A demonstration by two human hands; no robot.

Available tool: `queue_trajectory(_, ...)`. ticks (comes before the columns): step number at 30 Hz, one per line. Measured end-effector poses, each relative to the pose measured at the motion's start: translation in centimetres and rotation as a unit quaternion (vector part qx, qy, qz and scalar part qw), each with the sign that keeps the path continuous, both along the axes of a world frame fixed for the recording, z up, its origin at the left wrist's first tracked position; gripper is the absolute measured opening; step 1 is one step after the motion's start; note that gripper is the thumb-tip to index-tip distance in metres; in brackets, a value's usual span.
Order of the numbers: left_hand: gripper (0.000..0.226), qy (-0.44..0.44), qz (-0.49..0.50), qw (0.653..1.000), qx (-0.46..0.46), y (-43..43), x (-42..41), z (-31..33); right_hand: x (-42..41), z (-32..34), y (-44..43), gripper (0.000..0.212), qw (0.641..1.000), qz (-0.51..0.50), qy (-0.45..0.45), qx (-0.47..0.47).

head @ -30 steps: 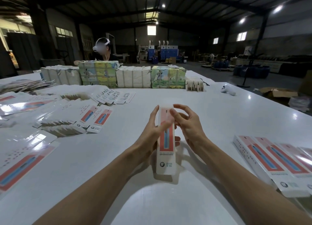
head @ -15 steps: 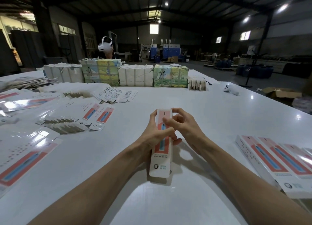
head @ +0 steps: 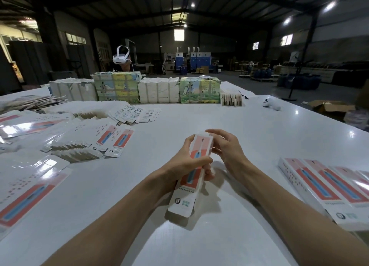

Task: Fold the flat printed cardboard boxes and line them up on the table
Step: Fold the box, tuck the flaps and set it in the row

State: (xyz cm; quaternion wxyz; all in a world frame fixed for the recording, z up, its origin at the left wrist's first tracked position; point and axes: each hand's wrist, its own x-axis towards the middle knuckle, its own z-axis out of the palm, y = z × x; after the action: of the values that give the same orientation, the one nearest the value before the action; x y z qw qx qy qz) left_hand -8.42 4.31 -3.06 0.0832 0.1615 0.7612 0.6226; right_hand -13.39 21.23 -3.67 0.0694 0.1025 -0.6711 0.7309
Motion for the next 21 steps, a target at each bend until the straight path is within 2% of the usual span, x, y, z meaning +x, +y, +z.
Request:
queue_trajectory(2,0.076,-0.005,-0.017,1.0,0.012,-0.2,-0.2,-0.2,0.0,0.1,0.2,0.019,1.0,0.0,0.007,0.0)
queue_trajectory(10,0.07,0.0,-0.035,0.999,0.018,-0.5,-0.5,-0.5,0.5,0.7,0.3,0.017,0.999,0.011,0.035,0.022)
queue_trajectory(14,0.086,0.005,-0.002,1.0,-0.009,0.0,-0.6,-0.4,0.7,0.8,0.4,0.024,0.998,-0.003,0.058,0.025)
queue_trajectory(16,0.09,0.006,0.001,1.0,-0.009,0.0,-0.7,-0.5,0.7,1.0,0.5,0.022,0.998,0.022,0.055,0.013)
queue_trajectory(18,0.091,0.001,0.011,1.0,-0.011,-0.1,-0.7,-0.5,0.9,1.3,0.5,0.023,0.997,0.064,0.032,-0.008)
queue_trajectory(21,0.091,-0.012,0.01,1.0,0.001,-0.3,-1.0,-0.8,0.9,1.5,0.2,0.036,0.995,0.088,-0.013,-0.046)
